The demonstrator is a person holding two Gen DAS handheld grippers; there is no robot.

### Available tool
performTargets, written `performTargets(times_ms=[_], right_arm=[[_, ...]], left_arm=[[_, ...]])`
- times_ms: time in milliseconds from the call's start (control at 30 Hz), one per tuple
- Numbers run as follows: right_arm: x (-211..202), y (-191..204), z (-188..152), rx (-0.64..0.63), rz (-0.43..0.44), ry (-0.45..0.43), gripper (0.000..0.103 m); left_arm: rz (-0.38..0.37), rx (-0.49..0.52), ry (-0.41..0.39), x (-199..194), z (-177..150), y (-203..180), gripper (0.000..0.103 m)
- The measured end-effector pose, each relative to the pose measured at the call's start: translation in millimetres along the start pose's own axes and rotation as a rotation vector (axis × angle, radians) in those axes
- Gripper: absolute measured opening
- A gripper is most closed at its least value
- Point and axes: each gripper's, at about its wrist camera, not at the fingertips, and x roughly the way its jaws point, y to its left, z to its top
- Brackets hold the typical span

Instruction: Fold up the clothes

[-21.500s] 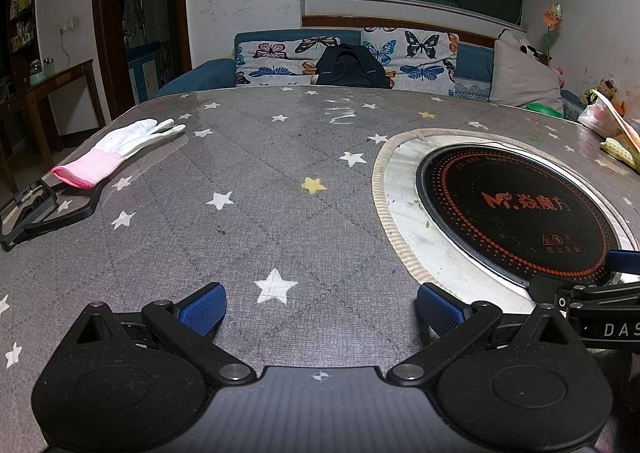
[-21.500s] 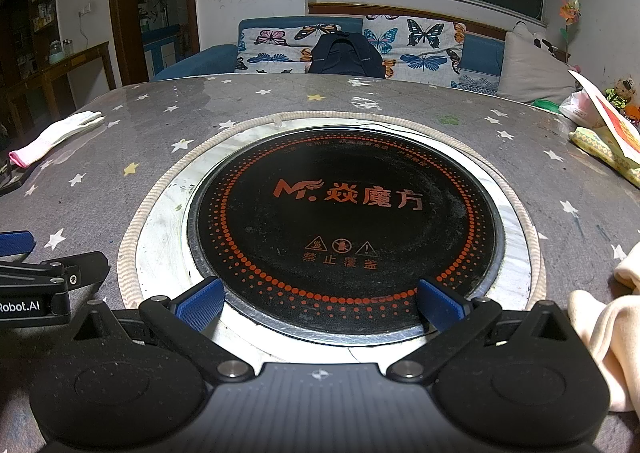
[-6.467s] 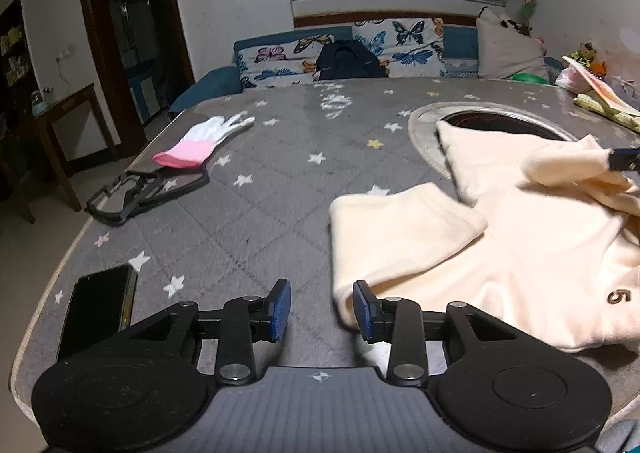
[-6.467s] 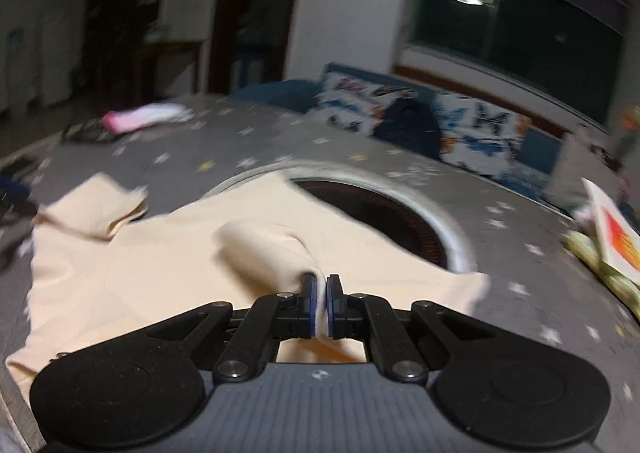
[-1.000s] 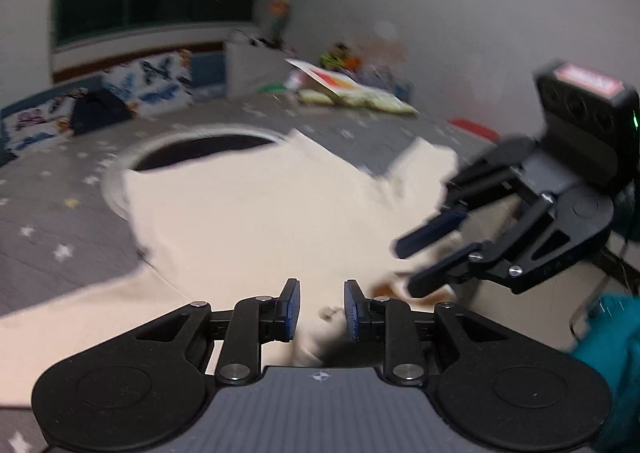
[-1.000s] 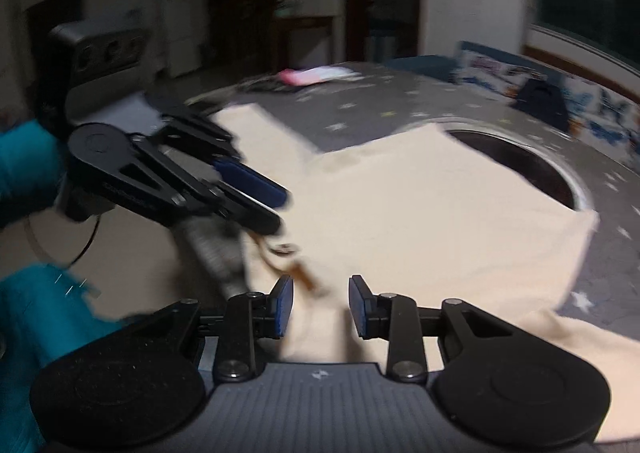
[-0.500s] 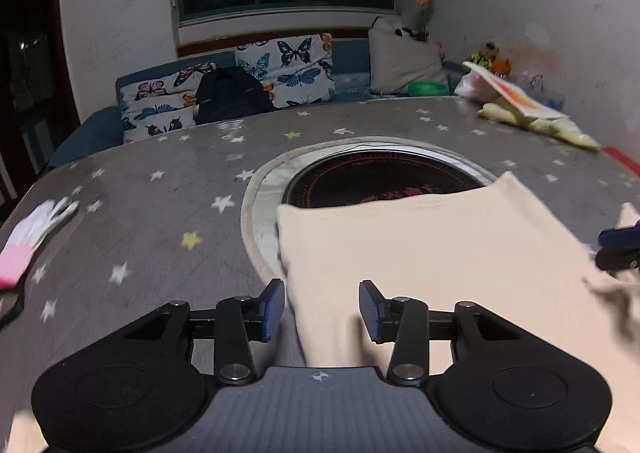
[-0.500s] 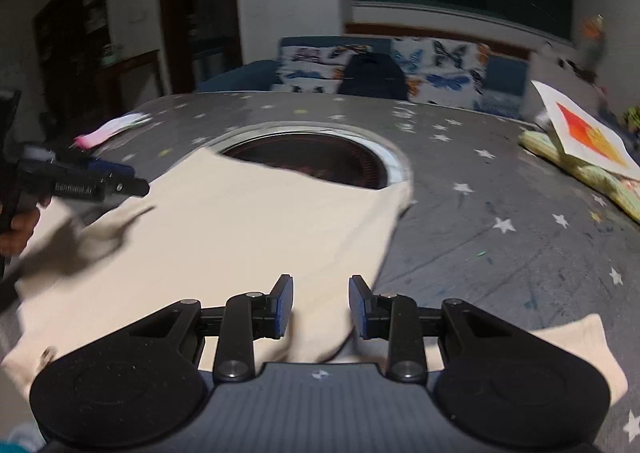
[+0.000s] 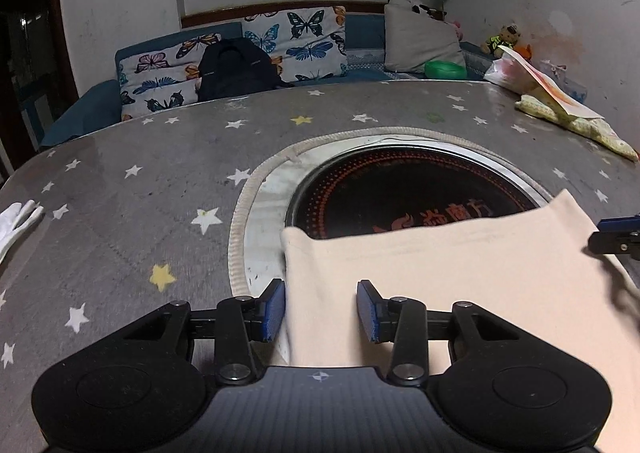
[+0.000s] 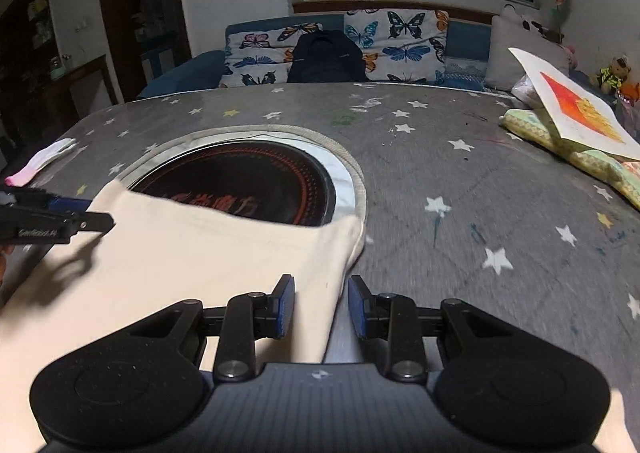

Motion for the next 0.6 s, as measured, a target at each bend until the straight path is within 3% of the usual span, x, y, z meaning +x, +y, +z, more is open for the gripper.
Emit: performTargets(times_ms=[133, 200, 267, 600], right_arm=[[12, -1, 8, 0.003, -0.002, 0.009, 0.013], [16, -2, 11, -0.003, 0.003, 0.014, 0.008], [18, 2, 13, -0.021, 0.009, 0.012, 0.007], [37, 15, 31, -0.065, -0.009, -0.025, 0.006]], left_arm=[[-0.009, 0.009, 0.002, 4, 4, 1, 0.03], [-0.013, 0.013, -0.002, 5, 5, 1, 0.015], [-0.018, 0.0, -0.005, 6, 5, 3, 0.011], [0.042, -0.066, -0.034, 9, 8, 22, 0.009]])
